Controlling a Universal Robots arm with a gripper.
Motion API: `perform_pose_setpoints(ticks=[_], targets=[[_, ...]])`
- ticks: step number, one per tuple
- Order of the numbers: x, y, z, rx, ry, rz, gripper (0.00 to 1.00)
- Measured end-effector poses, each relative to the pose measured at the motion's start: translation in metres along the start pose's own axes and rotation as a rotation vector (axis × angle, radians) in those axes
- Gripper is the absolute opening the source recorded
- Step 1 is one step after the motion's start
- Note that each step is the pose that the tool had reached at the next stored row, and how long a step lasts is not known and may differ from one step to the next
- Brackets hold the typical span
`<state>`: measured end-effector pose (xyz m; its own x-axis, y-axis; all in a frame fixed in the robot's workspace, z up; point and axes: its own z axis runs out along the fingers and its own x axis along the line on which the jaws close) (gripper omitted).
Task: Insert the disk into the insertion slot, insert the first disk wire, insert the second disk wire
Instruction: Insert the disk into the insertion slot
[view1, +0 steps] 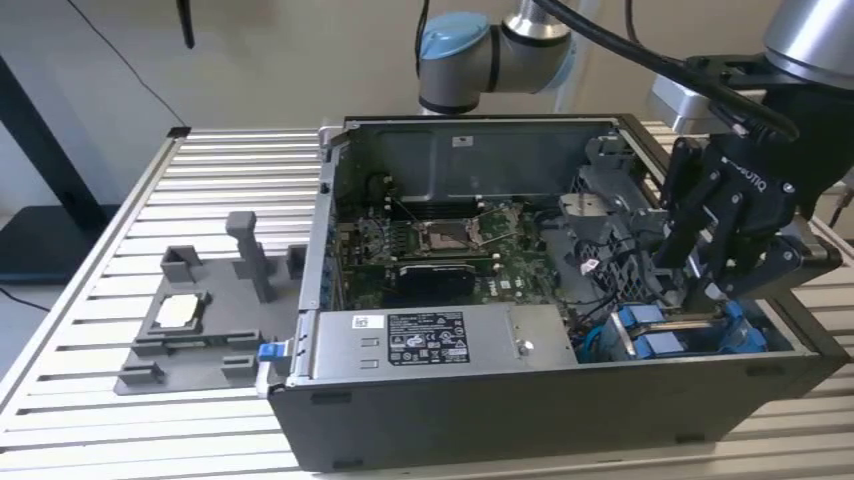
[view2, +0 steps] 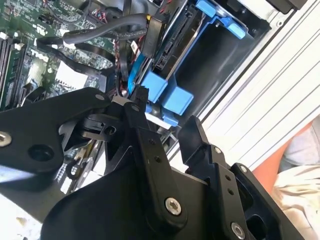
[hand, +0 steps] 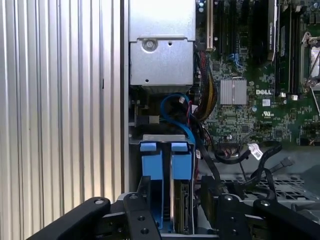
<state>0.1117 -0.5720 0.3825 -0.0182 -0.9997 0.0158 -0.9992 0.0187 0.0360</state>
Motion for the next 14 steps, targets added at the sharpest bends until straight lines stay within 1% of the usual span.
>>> perform_pose_setpoints(ticks=[5, 7, 8, 9, 10, 11, 14], targets=[[-0.0017, 0.0004, -0.0085, 0.0034, -0.0001, 0.0, 0.53], [-0.0031, 0.0005, -0.0106, 0.0057, -0.0004, 0.0, 0.53], [-0.0041, 0.0007, -0.011, 0.009, -0.0004, 0.0, 0.53], [-0.0051, 0.0007, -0.011, 0.015, -0.0005, 0.0, 0.53], [-0.006, 0.0008, -0.011, 0.0255, -0.0006, 0.0, 0.53], [-0.0068, 0.0008, -0.0111, 0.0403, -0.0008, 0.001, 0.53], [-0.0094, 0.0011, -0.011, 0.0916, -0.0034, 0.001, 0.53]])
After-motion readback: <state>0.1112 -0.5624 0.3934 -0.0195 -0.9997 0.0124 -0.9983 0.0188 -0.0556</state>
